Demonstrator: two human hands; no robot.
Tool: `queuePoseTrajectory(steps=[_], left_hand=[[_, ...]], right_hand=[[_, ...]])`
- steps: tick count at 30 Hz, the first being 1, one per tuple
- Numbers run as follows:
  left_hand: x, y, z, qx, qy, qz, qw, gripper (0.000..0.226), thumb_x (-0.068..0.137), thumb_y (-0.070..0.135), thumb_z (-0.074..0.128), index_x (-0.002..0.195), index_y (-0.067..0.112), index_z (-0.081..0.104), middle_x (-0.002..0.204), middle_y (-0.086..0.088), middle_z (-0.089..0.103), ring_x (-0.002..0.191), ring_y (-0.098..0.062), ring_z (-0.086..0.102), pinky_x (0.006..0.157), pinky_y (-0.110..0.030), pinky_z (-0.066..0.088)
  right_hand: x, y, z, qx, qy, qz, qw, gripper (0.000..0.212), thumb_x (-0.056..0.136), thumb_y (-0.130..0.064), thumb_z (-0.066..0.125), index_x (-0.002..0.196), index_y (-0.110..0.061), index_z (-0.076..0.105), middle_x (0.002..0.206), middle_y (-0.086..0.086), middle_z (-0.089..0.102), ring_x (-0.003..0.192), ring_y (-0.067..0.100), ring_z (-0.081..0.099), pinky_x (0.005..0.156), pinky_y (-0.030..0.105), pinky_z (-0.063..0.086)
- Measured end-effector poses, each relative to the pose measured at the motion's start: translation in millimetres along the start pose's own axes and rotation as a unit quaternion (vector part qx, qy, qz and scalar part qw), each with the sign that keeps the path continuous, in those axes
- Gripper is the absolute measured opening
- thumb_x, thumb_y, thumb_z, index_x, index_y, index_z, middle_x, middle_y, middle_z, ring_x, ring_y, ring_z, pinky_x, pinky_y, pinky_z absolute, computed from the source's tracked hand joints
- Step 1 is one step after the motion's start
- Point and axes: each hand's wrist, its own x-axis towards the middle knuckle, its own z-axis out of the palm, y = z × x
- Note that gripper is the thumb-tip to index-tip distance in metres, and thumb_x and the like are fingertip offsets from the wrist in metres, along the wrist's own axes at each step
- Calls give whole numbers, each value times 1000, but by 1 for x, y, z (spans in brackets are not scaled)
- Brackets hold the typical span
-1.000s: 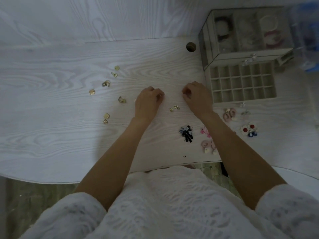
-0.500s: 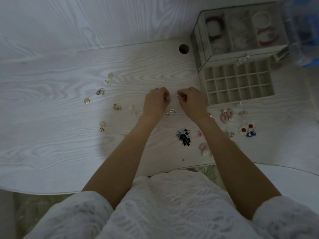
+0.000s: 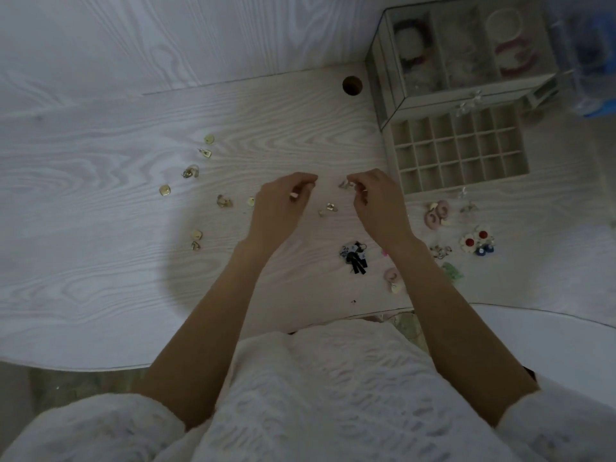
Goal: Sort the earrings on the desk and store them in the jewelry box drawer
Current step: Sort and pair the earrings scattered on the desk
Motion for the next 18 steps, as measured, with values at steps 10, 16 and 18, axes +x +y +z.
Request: queuePoseTrajectory(steps=[10,16,18], left_hand=[[-79,-51,-54,129,176,-74,973,15,84,22,61,97,23,68,84,6,70,77,-13,60,64,-25,45],[-65,-57,-46,187,119,-92,971,26,84,25,62,110,22,62,103,4,65,95,-19,55,67,-25,39],[-56,-56,-46,195,104,-81,972,25,85,25,61,111,22,61,104,4,64,95,-19,55,68,-28,41]], right_hand=[[-29,-20,27,-7,-92,-34,995,24,84,0,55,107,-3,63,110,18,53,86,26,57,74,32,46],[-22,-32,43,-7,-117,-48,992,11,85,-1,56,94,0,62,100,17,55,82,28,57,73,32,44],[-21,-40,49,-8,-131,-69,989,10,86,-2,56,93,0,62,99,17,56,82,28,57,72,32,43]])
